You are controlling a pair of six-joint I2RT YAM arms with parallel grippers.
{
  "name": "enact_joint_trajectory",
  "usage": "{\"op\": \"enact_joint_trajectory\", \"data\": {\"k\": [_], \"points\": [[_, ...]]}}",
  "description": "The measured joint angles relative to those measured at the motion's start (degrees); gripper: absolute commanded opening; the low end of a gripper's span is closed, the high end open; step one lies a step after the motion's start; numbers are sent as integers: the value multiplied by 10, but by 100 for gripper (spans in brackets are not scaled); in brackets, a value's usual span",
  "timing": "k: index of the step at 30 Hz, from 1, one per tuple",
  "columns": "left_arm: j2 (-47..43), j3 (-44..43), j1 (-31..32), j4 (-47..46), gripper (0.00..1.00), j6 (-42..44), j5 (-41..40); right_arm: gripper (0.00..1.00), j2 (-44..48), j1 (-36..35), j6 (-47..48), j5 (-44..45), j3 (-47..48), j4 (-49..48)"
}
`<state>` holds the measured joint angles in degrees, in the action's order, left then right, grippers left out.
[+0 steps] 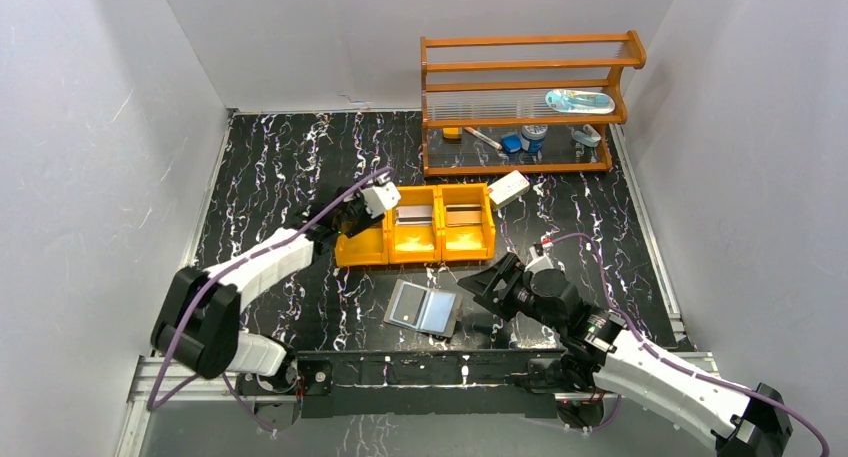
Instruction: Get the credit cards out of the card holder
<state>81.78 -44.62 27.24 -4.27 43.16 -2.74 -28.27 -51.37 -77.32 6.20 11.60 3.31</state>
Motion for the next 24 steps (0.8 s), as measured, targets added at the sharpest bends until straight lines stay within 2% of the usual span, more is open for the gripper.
{"op": "enact_joint_trajectory", "data": {"k": [2,7,10,13,15,16,19,24], "points": [[-44,0,0,0,52,-33,-1,81,-6,0,2,-2,5,2],[-157,-1,0,27,69,-164,2,76,-45,0,16,-9,41,13],[-223,-1,0,66,72,-256,9,77,-89,0,30,-19,80,26],[-290,-1,0,117,81,-350,25,80,-151,0,47,-33,130,24],[-328,-1,-1,152,94,-400,46,81,-189,0,56,-41,152,18],[-343,-1,-1,167,98,-419,56,79,-212,0,60,-48,163,12],[-386,5,-1,207,87,-486,83,67,-270,0,68,-64,183,-3],[-424,31,-1,243,80,-587,144,61,-365,-3,58,-90,205,-24]]}}
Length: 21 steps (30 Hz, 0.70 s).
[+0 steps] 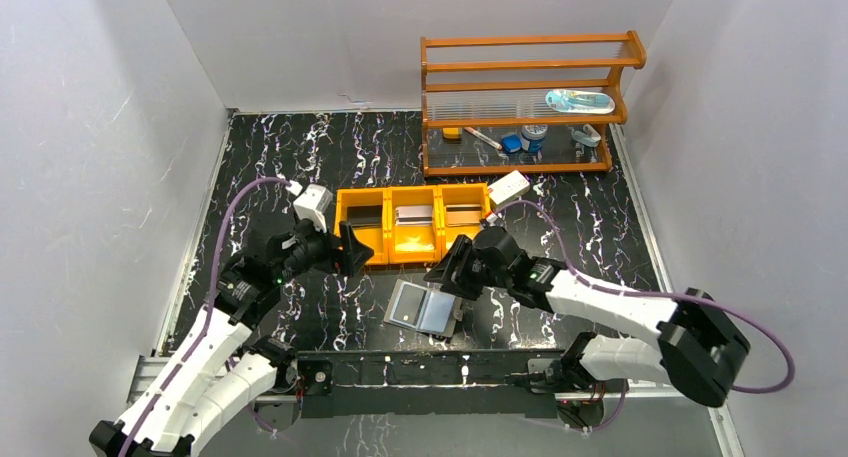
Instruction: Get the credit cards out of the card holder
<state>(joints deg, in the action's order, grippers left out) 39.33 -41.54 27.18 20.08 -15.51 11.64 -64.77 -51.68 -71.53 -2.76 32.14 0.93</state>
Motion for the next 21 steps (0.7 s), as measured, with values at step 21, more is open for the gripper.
{"op": "enact_joint_trajectory", "data": {"k": [21], "points": [[136,109,1,-55,64,-206,194,49,-192,-35,-65,-48,50,-26]]}}
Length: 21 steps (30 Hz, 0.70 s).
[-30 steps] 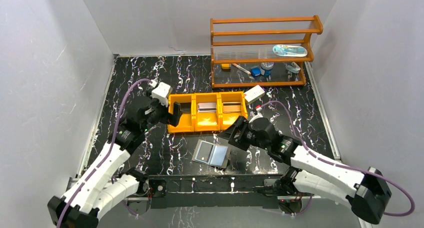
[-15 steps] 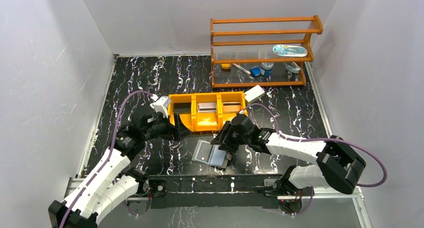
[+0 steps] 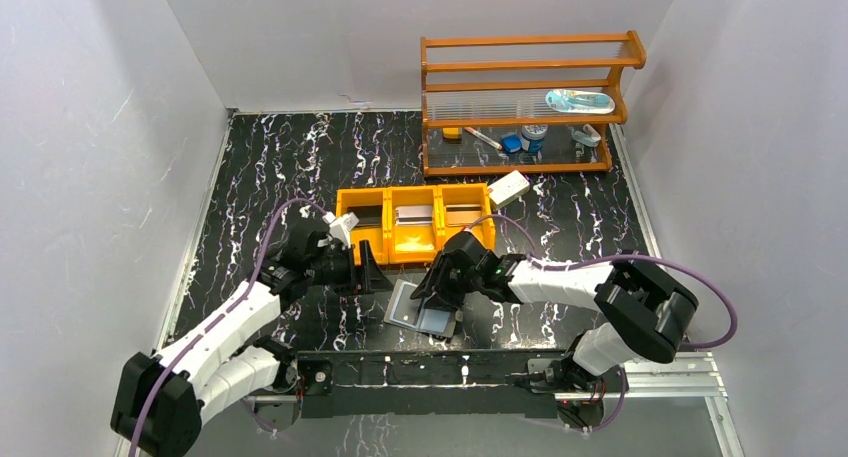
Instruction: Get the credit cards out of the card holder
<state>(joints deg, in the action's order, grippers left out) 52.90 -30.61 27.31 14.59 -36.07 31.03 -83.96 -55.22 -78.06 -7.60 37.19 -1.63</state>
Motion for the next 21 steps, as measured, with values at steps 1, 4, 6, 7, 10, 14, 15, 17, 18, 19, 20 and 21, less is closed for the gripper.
{"op": "enact_joint_trajectory", "data": {"k": [1,4,6,7,10,14,15,17,18,19,20,21], "points": [[9,8,2,-3,64,-7,-1,48,0,0,-2,1,-4,-5],[31,23,15,-9,64,-21,-10,43,-2,0,-9,1,-23,-28],[46,26,28,-11,63,-24,-21,41,-10,2,-12,0,-29,-33],[54,26,34,-12,63,-25,-26,40,-15,4,-12,1,-29,-31],[89,24,53,-17,61,-25,-40,30,-23,11,-6,3,-29,-26],[121,3,77,-19,54,-21,-57,30,-23,23,12,7,-29,-18],[126,-3,83,-20,53,-20,-60,30,-23,24,19,6,-29,-16],[130,-11,90,-22,51,-18,-64,27,-23,27,32,5,-26,-12],[131,-14,93,-25,51,-16,-65,27,-24,27,38,5,-24,-10],[131,-15,95,-28,50,-15,-65,27,-24,27,47,5,-24,-10],[131,-15,97,-31,49,-14,-65,27,-25,27,52,4,-23,-10],[133,-16,98,-34,48,-12,-64,27,-27,27,58,2,-21,-10]]}}
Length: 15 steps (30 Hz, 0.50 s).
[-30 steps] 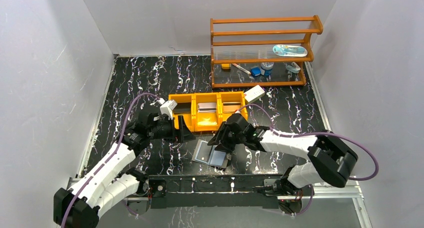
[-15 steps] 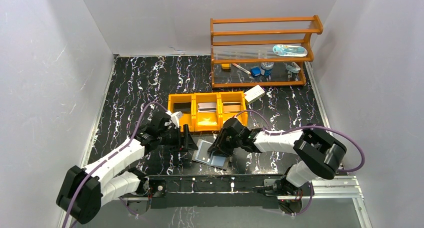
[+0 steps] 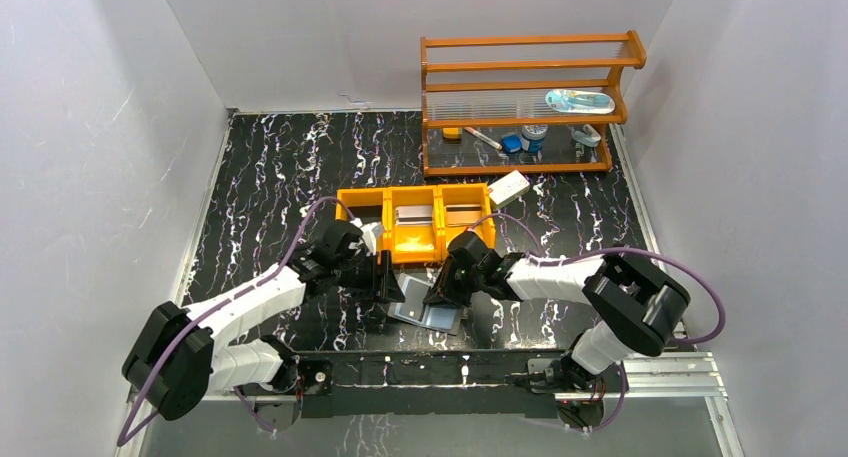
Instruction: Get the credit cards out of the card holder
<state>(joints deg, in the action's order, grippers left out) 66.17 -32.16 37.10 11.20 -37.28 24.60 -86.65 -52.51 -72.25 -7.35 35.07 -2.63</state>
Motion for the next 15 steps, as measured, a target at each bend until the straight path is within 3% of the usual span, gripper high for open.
{"op": "enact_joint_trajectory", "data": {"k": [10,15], "points": [[52,-31,25,-10,46,24,2,30,-13,0,42,-18,14,-4],[95,-38,32,-18,39,31,-2,30,-13,0,50,-24,12,-12]]}}
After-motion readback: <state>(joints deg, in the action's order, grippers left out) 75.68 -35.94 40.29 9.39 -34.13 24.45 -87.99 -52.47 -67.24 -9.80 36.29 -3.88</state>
